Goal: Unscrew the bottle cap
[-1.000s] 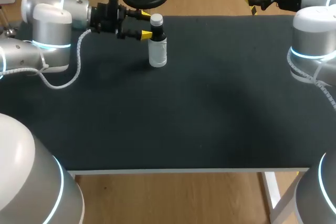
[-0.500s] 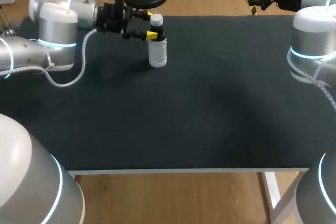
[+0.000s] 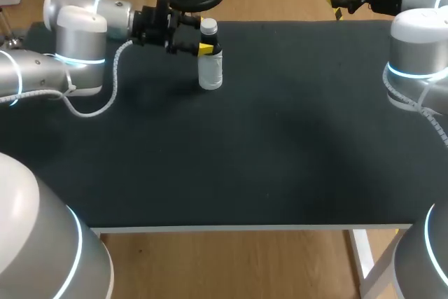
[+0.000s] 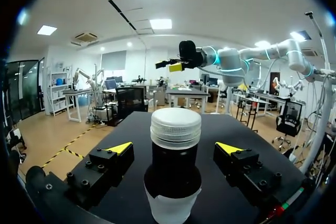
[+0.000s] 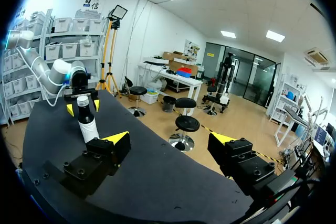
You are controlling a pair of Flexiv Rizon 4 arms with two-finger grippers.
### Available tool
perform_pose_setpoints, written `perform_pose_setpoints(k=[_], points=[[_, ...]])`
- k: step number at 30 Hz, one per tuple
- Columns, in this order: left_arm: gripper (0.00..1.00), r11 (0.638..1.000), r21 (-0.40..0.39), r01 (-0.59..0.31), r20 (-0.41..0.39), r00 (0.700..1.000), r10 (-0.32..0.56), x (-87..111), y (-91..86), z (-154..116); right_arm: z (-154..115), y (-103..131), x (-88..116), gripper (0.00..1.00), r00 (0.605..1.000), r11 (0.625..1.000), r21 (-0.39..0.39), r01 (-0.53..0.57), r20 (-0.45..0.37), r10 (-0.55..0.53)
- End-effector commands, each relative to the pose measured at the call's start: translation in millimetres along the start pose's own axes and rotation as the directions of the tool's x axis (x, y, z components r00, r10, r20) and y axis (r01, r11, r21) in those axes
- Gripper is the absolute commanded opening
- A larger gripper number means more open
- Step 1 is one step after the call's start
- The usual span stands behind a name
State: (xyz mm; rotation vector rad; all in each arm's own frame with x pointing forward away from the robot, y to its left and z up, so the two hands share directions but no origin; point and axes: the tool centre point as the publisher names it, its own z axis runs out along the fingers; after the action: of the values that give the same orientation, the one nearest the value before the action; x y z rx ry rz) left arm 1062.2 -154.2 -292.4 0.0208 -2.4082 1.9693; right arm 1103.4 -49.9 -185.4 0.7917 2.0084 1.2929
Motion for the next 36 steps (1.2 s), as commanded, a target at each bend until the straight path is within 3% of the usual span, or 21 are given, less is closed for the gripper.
perform_pose_setpoints(k=[1,18,19,20,22,23,24,28,29,32,34,36], points=[[1.00,1.000,0.003,0.005,-0.005,1.000,-0.005,-3.8,4.1,1.8,0.5,0.3,-0.5,1.00,1.000,1.000,0.002,0.000,-0.001,0.000],[1.00,1.000,0.026,0.005,-0.010,1.000,-0.005,-2.5,0.9,2.6,0.5,0.3,-0.5,1.00,1.000,1.000,0.002,0.000,-0.001,0.000],[0.96,1.000,0.027,0.005,-0.010,1.000,-0.005,-2.5,0.3,2.5,0.5,0.3,-0.5,1.00,1.000,1.000,0.002,0.000,-0.001,0.000],[0.84,1.000,0.028,0.003,-0.009,1.000,-0.002,-2.6,-0.1,2.6,0.5,0.3,-0.5,1.00,1.000,1.000,0.002,0.000,-0.001,0.000],[0.47,1.000,0.027,0.000,-0.009,1.000,0.000,-2.7,-0.3,2.9,0.5,0.3,-0.5,1.00,1.000,1.000,0.002,0.000,-0.001,0.000],[0.44,1.000,0.026,0.000,-0.009,1.000,0.001,-2.8,-0.4,2.9,0.5,0.3,-0.5,1.00,1.000,1.000,0.002,0.000,-0.001,0.000],[0.33,1.000,0.026,-0.002,-0.008,1.000,0.002,-2.9,-0.4,3.0,0.5,0.3,-0.5,1.00,1.000,1.000,0.002,0.000,-0.001,0.000],[0.32,1.000,0.022,-0.002,-0.010,1.000,0.003,-2.7,-0.1,3.3,0.5,0.3,-0.5,1.00,1.000,1.000,0.002,0.000,-0.001,0.000],[0.21,1.000,0.020,-0.004,-0.011,1.000,0.004,-2.5,0.1,3.4,0.5,0.3,-0.5,1.00,1.000,1.000,0.002,0.000,-0.001,0.000],[0.19,1.000,0.017,-0.005,-0.011,1.000,0.005,-2.4,0.2,3.4,0.5,0.3,-0.5,1.00,1.000,1.000,0.002,0.000,-0.001,0.000],[0.09,1.000,0.017,-0.005,-0.010,1.000,0.005,-2.3,0.3,3.3,0.5,0.3,-0.5,1.00,1.000,1.000,0.002,0.000,-0.001,0.000],[0.07,1.000,0.017,-0.004,-0.011,1.000,0.005,-2.3,0.5,3.0,0.5,0.3,-0.5,1.00,1.000,1.000,0.002,0.000,-0.001,0.000]])
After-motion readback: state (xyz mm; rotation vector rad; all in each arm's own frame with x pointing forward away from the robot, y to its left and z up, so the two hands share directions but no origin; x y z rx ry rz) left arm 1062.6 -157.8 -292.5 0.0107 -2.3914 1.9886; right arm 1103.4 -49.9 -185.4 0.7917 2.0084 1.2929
